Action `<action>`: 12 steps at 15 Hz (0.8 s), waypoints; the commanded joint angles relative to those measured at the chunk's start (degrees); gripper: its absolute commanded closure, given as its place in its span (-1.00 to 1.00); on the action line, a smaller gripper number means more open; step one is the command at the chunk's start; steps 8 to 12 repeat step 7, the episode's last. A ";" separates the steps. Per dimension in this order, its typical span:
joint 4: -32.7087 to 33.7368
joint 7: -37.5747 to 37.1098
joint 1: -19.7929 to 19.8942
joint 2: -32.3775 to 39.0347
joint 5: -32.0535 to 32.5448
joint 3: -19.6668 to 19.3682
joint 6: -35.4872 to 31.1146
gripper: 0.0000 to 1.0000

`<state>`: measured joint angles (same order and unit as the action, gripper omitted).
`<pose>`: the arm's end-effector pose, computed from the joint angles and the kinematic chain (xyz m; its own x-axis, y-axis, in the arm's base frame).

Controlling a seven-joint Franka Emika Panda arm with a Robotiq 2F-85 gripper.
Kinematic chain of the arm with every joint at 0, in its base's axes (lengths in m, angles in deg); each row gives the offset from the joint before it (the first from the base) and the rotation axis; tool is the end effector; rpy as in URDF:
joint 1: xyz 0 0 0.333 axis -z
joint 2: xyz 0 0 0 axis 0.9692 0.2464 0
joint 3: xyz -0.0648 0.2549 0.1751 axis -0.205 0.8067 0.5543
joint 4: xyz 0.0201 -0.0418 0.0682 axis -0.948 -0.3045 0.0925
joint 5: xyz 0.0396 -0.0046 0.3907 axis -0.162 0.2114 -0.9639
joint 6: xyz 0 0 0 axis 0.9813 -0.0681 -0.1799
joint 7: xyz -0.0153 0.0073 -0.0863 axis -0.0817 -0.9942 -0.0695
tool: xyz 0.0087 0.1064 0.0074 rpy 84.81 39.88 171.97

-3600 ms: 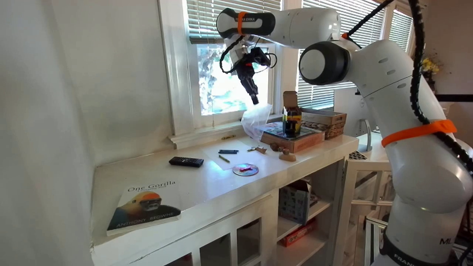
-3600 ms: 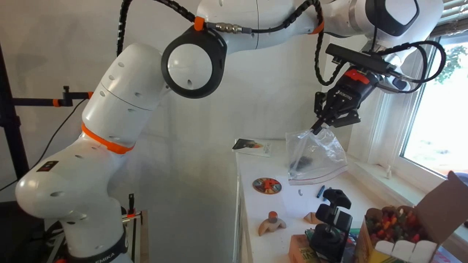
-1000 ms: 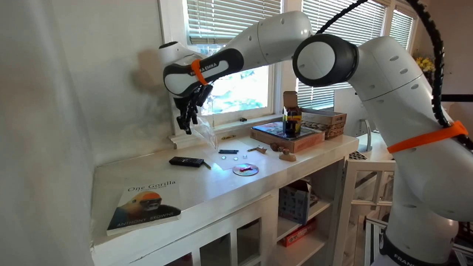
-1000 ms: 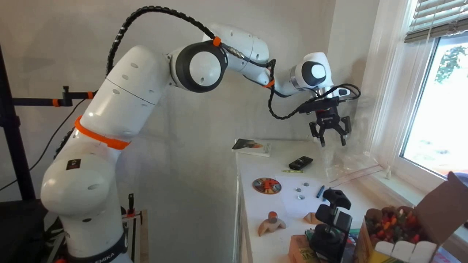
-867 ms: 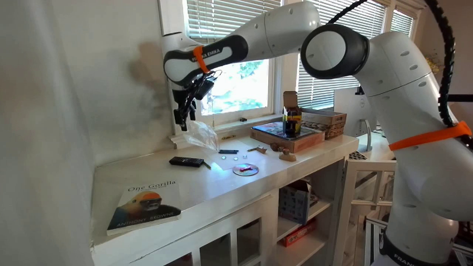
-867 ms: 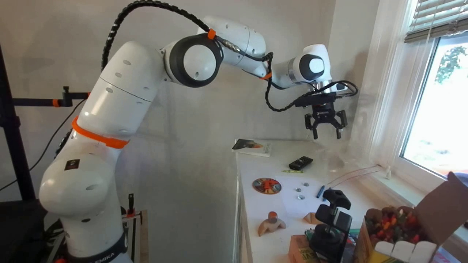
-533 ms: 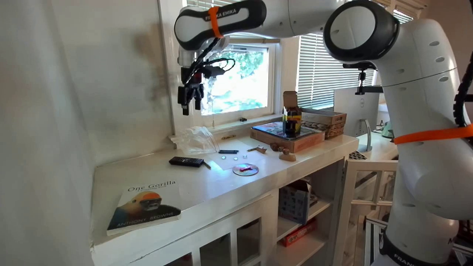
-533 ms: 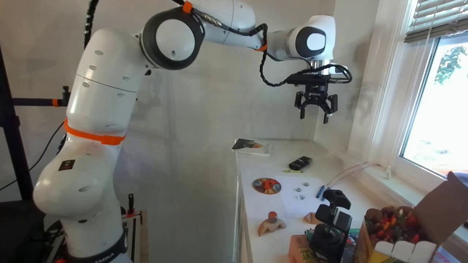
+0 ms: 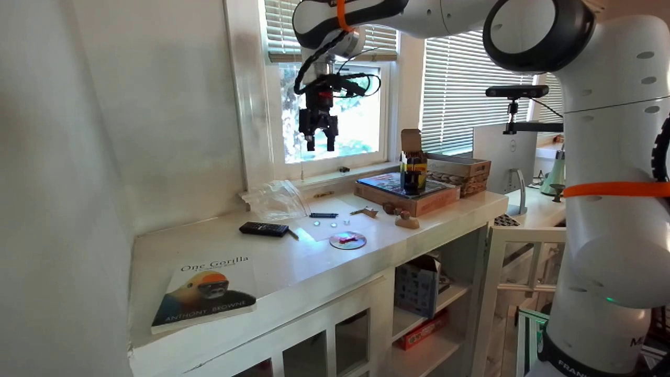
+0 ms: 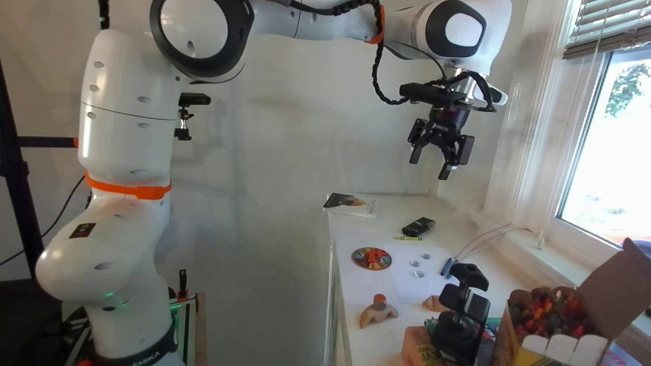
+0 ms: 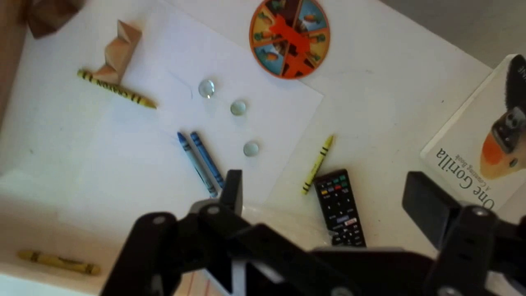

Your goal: Pick up the plastic bag and shake it

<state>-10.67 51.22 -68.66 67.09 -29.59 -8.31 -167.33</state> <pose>0.5956 -0.0774 0.5798 0.9935 0.0562 -0.0993 0.0413 -0.9884 -0.1461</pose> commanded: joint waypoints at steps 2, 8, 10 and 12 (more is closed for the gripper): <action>-0.67 -1.27 0.03 -0.25 0.28 -1.58 1.57 -1.00; -1.97 -2.17 0.08 -0.56 0.44 -2.07 1.60 -1.00; -1.97 -2.17 0.08 -0.56 0.44 -2.07 1.60 -1.00; -1.97 -2.17 0.08 -0.56 0.44 -2.07 1.60 -1.00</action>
